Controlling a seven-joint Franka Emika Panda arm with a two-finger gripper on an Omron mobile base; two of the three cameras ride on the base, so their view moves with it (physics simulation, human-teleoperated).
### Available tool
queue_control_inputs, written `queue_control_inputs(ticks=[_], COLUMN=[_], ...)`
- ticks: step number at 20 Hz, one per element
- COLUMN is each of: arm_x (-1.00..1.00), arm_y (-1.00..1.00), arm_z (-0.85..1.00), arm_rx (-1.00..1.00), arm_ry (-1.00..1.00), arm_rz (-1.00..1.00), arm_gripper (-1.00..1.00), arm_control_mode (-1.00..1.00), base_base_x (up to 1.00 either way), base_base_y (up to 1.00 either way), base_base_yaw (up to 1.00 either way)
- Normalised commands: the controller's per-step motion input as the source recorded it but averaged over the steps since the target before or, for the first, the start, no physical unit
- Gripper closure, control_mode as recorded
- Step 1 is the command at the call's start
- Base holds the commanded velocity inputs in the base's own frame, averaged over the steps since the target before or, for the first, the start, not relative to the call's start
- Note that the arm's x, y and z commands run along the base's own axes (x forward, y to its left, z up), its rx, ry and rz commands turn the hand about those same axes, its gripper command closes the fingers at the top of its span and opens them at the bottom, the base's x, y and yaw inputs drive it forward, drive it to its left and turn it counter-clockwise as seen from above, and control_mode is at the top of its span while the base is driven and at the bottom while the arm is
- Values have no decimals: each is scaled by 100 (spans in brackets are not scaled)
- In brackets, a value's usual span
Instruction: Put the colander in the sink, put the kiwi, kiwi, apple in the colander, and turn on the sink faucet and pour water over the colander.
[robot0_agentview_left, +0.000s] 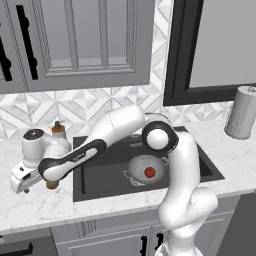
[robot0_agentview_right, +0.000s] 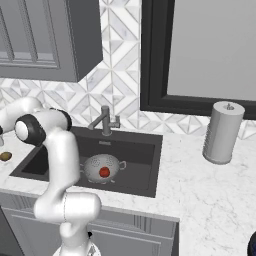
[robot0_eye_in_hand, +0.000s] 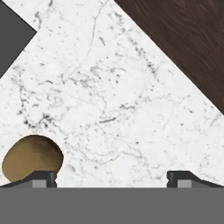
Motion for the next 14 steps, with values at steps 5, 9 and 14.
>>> queue_control_inputs(ticks=[5, 9, 14], arm_x=[33, 27, 21], arm_y=[8, 0, 0], arm_z=[0, -13, -30], arm_rx=[0, 0, 0], arm_ry=[0, 2, 3], arm_rz=[0, 0, 0], arm_gripper=[-100, -100, -100], arm_control_mode=[-100, -100, -100], base_base_x=[0, 0, 0], base_base_y=[0, 0, 0], base_base_yaw=[0, 0, 0])
